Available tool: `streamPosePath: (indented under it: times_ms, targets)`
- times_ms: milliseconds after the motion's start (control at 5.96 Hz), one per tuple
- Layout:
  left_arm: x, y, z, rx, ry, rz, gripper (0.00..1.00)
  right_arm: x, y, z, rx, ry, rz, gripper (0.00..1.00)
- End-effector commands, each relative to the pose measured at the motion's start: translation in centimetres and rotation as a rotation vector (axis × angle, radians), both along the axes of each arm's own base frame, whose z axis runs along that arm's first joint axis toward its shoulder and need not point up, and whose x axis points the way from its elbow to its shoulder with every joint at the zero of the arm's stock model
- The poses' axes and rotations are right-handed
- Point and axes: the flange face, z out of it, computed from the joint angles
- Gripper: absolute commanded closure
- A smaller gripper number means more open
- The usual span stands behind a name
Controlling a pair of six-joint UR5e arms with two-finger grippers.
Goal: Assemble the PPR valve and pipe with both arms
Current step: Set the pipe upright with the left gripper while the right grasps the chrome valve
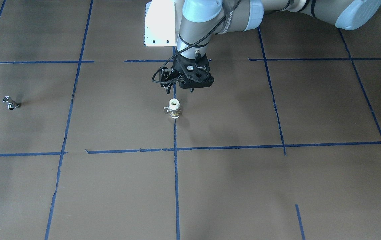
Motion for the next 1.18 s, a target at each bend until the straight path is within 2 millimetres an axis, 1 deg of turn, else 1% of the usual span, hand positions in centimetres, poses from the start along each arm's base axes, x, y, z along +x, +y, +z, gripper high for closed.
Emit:
streamPosePath:
  times_ms: [0,168,336,504,672,839,1007]
  targets:
    - [-3.7,-0.1,1.4,0.009,0.012,-0.030,0.18,-5.3,2.9,1.3,0.010,0.037,0.044,0.00]
    - [-4.5,-0.6,1.2,0.012,0.015,-0.045,0.18,-7.2,4.8,2.0,-0.024,0.040,0.120,0.00]
    - [-5.3,-1.2,1.2,0.004,0.021,-0.047,0.18,-8.4,6.6,5.8,0.009,0.070,0.099,0.00]
    - [-6.2,-0.9,2.4,-0.004,0.022,-0.042,0.18,-8.6,6.5,6.7,-0.004,0.067,0.108,0.01]
    - [-6.6,-0.6,3.0,-0.004,0.022,-0.043,0.18,-8.6,6.4,7.5,-0.010,0.078,0.107,0.01]
    - [-6.7,-0.5,2.9,-0.004,0.025,-0.042,0.18,-9.0,6.4,8.3,-0.023,0.087,0.102,0.04]
    - [-6.8,-0.5,2.8,-0.003,0.026,-0.044,0.18,-9.4,5.9,8.3,-0.017,0.085,0.099,0.07]
